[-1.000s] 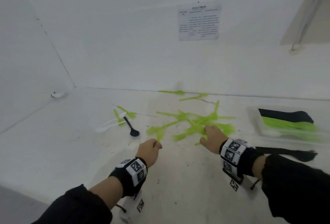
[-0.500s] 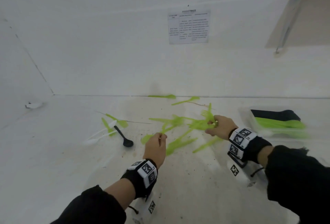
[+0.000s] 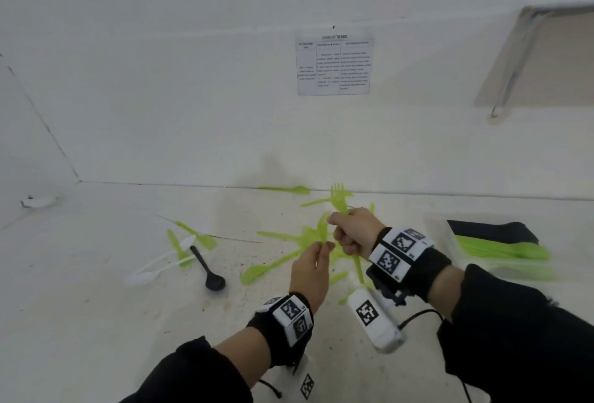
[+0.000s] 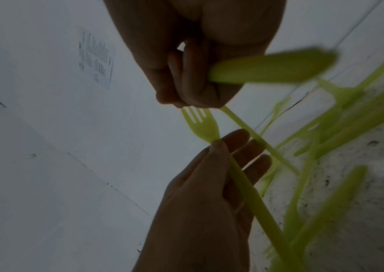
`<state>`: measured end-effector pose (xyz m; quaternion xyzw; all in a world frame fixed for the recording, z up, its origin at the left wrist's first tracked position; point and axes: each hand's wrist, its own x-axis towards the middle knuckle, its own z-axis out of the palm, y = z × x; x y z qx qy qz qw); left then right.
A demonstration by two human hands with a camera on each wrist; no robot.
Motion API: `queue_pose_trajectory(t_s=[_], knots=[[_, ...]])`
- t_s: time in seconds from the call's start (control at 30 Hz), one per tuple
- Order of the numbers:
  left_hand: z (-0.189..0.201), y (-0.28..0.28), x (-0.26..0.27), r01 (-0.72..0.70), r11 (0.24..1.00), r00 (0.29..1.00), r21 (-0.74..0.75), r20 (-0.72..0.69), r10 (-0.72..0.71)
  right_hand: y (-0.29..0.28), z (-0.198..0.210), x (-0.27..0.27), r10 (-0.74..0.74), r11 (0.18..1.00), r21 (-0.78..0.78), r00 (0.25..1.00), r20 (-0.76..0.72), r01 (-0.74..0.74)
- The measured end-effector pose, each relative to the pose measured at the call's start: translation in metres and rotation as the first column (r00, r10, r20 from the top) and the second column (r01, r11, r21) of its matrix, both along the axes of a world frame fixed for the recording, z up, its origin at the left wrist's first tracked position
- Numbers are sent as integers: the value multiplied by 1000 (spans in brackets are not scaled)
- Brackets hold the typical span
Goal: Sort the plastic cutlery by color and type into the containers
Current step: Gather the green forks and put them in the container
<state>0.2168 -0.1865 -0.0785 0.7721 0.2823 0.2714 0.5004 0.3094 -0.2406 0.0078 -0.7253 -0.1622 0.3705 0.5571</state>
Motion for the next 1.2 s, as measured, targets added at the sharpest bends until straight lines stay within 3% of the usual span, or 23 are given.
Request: queue_pose_trajectory(t_s=[0.13,0.27,0.33,0.4,0.53,0.67,0.73,0.8,0.9,0.97,1.0,1.07,1.13,1.2], knots=[[0,14,3,-215,976,976,31,47,213,11,6,4,-4,999,-48,995,-100,-1],[0,16,3,24,981,997,-194,83,-8,20,11,5,-23,998,54,980,-196,34],[0,13,1,56,963,996,-265,84,-35,25,10,5,-29,992,117,976,-218,56],[0,11,0,17,910,995,-415,100,27,29,3,6,-41,993,103,990,-135,56],[4,13,-1,13,760,990,-650,115,82,29,-31,-1,-26,999,-25,976,217,33],[0,20,-4,-75,793,992,-604,35,120,25,-47,11,67,978,-210,950,306,-1],[-2,29,-9,-149,810,982,-567,12,189,24,-49,29,279,909,-409,852,444,-85],[-4,39,-15,-209,799,969,-563,-8,248,25,-51,43,545,773,-614,663,513,-160],[-3,50,-24,-261,783,959,-565,-62,275,34,-64,49,777,607,-741,412,477,-287],[-4,55,-28,-275,778,959,-566,-104,263,43,-72,45,873,467,-825,313,374,-318],[-5,56,-30,-279,778,959,-563,-117,260,47,-75,44,896,420,-853,289,337,-308],[-8,57,-33,-297,780,953,-551,-124,276,51,-78,43,905,405,-867,267,333,-290],[-10,56,-35,-324,778,942,-538,-111,316,51,-79,45,888,436,-871,263,376,-226],[-13,56,-35,-353,773,929,-527,-101,356,50,-77,49,837,514,-845,305,455,-151]])
